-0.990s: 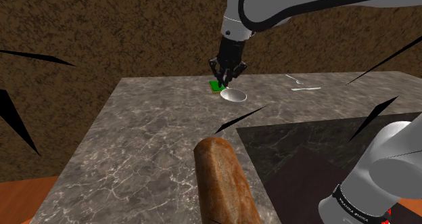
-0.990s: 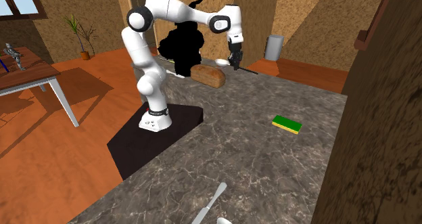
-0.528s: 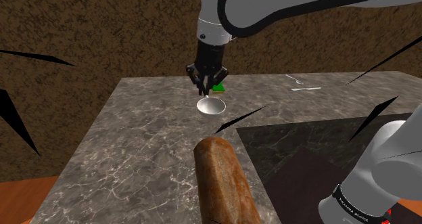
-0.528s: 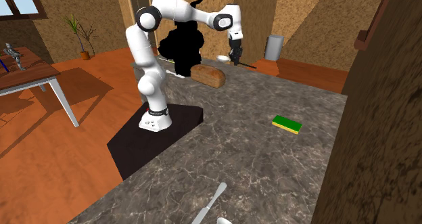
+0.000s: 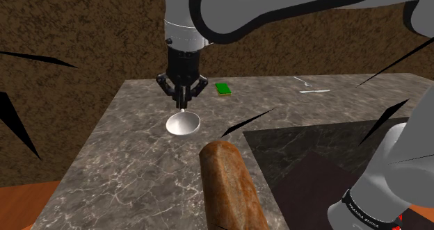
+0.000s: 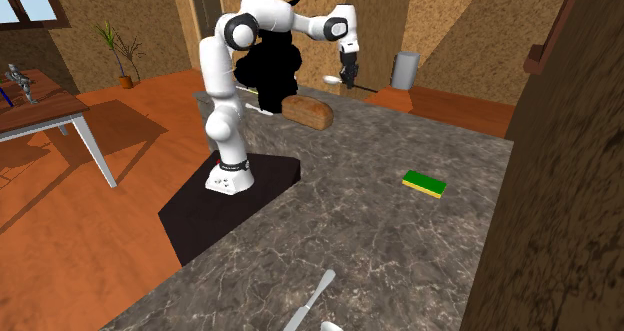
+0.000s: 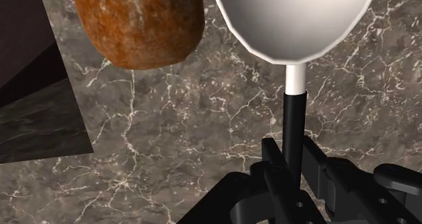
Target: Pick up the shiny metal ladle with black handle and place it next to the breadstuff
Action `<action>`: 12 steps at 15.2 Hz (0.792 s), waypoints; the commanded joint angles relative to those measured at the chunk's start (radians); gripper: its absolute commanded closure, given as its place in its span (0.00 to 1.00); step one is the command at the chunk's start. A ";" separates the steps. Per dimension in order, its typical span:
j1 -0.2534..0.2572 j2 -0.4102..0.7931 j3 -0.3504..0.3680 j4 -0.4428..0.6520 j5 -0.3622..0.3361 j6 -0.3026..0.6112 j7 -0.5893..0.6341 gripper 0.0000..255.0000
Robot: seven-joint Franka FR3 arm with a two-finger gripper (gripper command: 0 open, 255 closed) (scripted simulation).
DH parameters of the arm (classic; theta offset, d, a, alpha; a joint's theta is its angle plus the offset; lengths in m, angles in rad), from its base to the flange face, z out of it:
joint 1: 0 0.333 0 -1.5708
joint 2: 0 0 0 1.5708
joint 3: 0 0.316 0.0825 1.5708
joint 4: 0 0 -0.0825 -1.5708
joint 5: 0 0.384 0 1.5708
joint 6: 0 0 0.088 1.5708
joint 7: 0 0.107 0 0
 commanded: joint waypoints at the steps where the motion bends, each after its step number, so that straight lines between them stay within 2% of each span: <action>1: 0.028 0.062 0.026 0.069 -0.040 -0.021 0.063 1.00; 7: 0.153 0.268 0.068 0.310 -0.175 -0.106 0.227 1.00; 12: 0.310 0.471 0.064 0.589 -0.287 -0.218 0.324 1.00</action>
